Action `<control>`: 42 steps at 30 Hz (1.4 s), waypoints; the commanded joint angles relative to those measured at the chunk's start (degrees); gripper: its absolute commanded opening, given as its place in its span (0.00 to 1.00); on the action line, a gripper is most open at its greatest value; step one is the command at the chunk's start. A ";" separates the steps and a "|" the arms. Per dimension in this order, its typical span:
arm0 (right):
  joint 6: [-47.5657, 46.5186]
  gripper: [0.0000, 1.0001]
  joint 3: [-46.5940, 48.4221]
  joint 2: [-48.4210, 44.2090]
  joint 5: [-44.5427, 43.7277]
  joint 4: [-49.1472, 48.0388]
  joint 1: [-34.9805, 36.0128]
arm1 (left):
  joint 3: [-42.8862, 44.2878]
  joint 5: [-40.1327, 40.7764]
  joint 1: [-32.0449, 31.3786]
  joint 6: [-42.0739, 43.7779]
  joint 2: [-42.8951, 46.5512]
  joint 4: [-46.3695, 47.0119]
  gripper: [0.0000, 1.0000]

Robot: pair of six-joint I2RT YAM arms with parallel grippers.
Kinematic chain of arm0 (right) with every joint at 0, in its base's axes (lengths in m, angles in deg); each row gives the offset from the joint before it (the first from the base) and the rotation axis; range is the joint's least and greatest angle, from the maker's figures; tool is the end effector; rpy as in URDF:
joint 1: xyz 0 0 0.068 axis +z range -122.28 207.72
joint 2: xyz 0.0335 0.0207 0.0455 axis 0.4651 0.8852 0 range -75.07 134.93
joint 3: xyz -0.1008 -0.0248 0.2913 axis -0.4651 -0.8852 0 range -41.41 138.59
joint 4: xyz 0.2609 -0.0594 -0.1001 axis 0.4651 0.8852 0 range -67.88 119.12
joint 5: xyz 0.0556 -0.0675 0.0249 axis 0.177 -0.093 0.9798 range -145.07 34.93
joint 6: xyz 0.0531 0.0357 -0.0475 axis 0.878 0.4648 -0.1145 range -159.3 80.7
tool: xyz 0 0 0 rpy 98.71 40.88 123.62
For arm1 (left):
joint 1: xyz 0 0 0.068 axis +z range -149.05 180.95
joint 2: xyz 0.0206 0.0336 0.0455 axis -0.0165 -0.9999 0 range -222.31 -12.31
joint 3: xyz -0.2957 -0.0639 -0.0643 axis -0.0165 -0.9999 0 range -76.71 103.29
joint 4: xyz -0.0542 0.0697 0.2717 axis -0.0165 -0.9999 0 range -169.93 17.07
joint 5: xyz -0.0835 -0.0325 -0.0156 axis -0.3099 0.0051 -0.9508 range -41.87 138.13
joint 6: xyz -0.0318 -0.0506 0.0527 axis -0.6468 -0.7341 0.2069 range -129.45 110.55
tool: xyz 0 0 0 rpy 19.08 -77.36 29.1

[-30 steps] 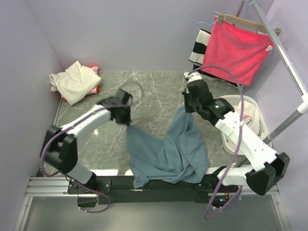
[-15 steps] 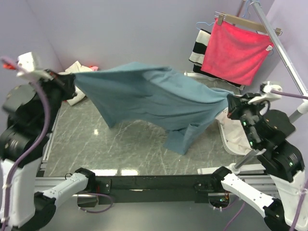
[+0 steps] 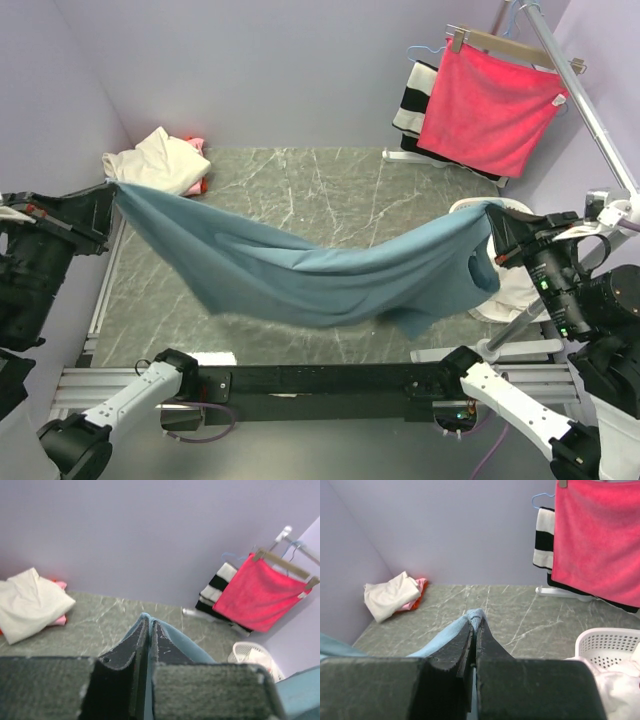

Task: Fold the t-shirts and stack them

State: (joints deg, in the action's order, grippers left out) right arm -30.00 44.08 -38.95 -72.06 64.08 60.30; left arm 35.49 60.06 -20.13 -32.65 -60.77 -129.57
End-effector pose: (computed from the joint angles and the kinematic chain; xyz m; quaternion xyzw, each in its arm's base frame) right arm 0.0493 0.0077 0.5538 -0.0230 0.6616 0.1745 0.7289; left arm 0.0295 0.0039 0.6260 -0.0901 0.6568 -0.2172 0.7164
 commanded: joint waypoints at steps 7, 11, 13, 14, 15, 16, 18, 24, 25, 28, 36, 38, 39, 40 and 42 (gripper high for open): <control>-3.76 0.02 -2.43 14.75 -5.59 -8.20 -0.32 | -3.13 9.34 0.25 5.00 -16.82 2.76 0.16; -4.73 0.02 -3.57 23.88 -7.62 -10.49 -0.50 | -7.42 6.20 5.16 5.80 -24.72 8.29 0.14; -4.47 0.01 -4.71 26.36 -8.40 -11.19 -0.85 | -13.37 1.29 10.15 5.01 -26.41 12.84 0.09; -4.21 0.00 -6.38 28.20 -8.75 -12.50 -1.11 | -15.59 -0.83 12.18 4.49 -27.72 14.96 0.08; -4.29 0.00 -7.35 28.91 -8.76 -13.47 -1.46 | -17.52 -2.33 14.03 3.70 -28.43 16.72 0.06; -4.29 0.00 -7.88 29.70 -7.98 -14.35 -2.33 | -20.24 -4.00 17.70 2.12 -29.13 19.79 0.02; -4.29 0.00 -7.89 32.08 -7.27 -15.67 -3.48 | -21.23 -9.36 20.37 1.23 -31.50 21.74 0.01; -3.59 0.00 -3.23 38.85 -2.87 -12.25 -6.47 | -13.69 -22.76 22.40 4.38 -41.17 13.51 0.13; -3.33 0.00 -3.40 39.03 -2.61 -12.16 -6.47 | -14.46 -25.08 22.14 5.61 -42.05 11.92 0.19; -2.71 0.00 -6.38 38.42 -1.20 -13.39 -6.47 | -24.20 -27.75 21.52 7.38 -38.65 11.02 0.47; -1.92 0.00 -7.18 38.68 1.78 -13.39 -6.56 | -44.76 -26.70 17.84 3.08 -33.80 11.91 0.54; -1.92 0.00 -7.09 38.94 2.66 -13.21 -6.48 | -46.89 -22.40 17.30 2.37 -33.97 11.91 0.55; -1.83 0.00 -7.09 38.94 3.28 -13.39 -6.39 | -47.77 -20.73 17.21 2.11 -34.41 11.82 0.54; -1.92 0.00 -7.44 38.94 3.80 -13.56 -6.47 | -47.87 -17.75 17.13 1.76 -35.54 11.47 0.54; -1.83 0.00 -7.45 38.94 4.42 -13.56 -6.47 | -47.52 -15.97 17.04 1.49 -36.87 11.64 0.55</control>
State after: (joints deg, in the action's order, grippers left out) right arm -32.42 36.89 0.59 -69.59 53.76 53.98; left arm -12.50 37.98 -2.76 -29.57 -97.45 -118.88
